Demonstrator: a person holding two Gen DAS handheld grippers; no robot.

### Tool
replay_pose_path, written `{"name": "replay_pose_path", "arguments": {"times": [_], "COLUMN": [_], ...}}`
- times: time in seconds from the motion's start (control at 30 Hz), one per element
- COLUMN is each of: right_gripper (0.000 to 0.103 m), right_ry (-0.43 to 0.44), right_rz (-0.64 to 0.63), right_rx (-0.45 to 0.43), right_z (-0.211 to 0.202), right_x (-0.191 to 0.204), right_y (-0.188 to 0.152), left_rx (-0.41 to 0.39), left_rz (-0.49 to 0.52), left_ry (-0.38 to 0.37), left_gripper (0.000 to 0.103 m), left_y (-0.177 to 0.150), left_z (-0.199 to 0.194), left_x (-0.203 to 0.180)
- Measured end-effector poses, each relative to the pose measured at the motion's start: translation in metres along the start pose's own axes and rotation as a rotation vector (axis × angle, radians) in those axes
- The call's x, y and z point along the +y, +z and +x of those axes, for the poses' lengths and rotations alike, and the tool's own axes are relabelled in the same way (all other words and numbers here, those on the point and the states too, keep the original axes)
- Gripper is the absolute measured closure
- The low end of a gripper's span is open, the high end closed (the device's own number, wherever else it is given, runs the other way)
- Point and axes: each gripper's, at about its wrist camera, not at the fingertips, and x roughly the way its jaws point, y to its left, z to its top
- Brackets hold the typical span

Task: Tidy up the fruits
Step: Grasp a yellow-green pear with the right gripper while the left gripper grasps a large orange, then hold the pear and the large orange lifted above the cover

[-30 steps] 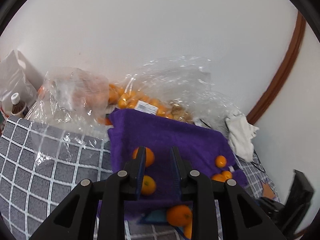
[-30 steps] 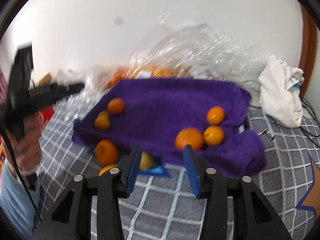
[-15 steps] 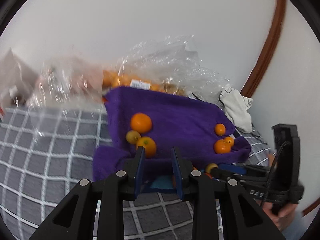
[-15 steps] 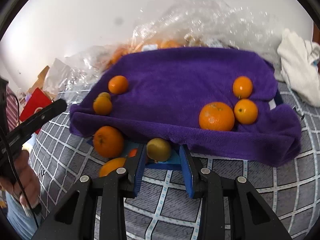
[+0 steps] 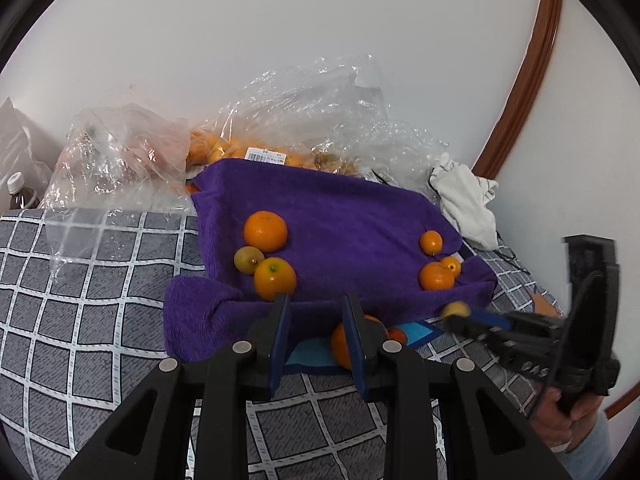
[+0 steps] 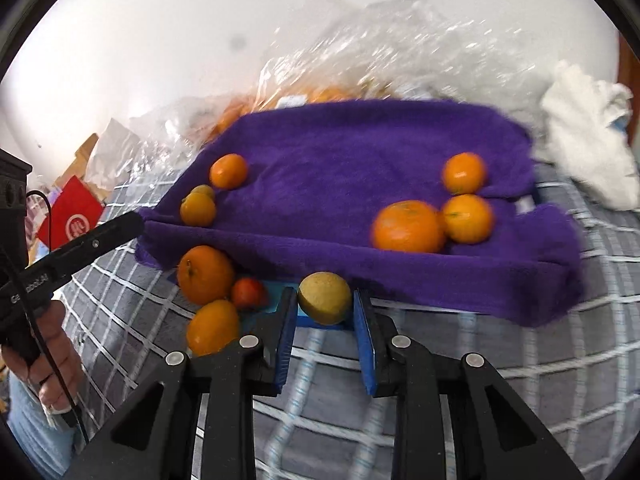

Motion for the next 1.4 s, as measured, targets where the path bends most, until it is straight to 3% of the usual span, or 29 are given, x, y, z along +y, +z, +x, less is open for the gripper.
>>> {"name": "replay_pose_path", "arguments": {"times": [0.17,0.4,0.6,1.0,1.07,1.13,1.4], "right_gripper": [0.075,0.074,0.074,0.075,0.075,0.075,0.075], "right_ry": [-0.088,-0.077,-0.08,-0.092,-0.095,-0.099,-0.093], "right_rz": [0.002,0.027,0.008,0.04,0.043,0.047,0.068], "right_rx": [0.008,0.032,0.021,-0.034,-0.041,-0.046,-0.046], "right_z": [-0.011,0.001,0.003,-0.014,-0.016,-0.017,-0.018], "right_x": [-0.027,-0.041,-0.039,-0.045,-0.046,-0.046,-0.05], "right_y": [-0.011,-0.019,-0.019,-0.025,-0.024,-0.024,-0.023], "left_rx": [0.02,0.03,0.064,0.089,0.094,0.097,0.124], "left_rz": [0.016,0.066,0.088,0.06,0.063,0.064,0.022], "left_ry": [0.013,0.03,-0.009,-0.034,-0.032,-0.04,-0.09], "left_gripper": [0.077,0.077,0.077,0.077,0.075,0.065,0.061], "left_y": [-0.004,-0.01,-0.011,-0.011,-0.012,-0.013,-0.014], "left_z": [0.004,0.008,0.012,0.015,0.016,0.017,0.022], "left_x": [-0.006,-0.016,-0.022,-0.019,-0.019,-0.02,-0.016]}}
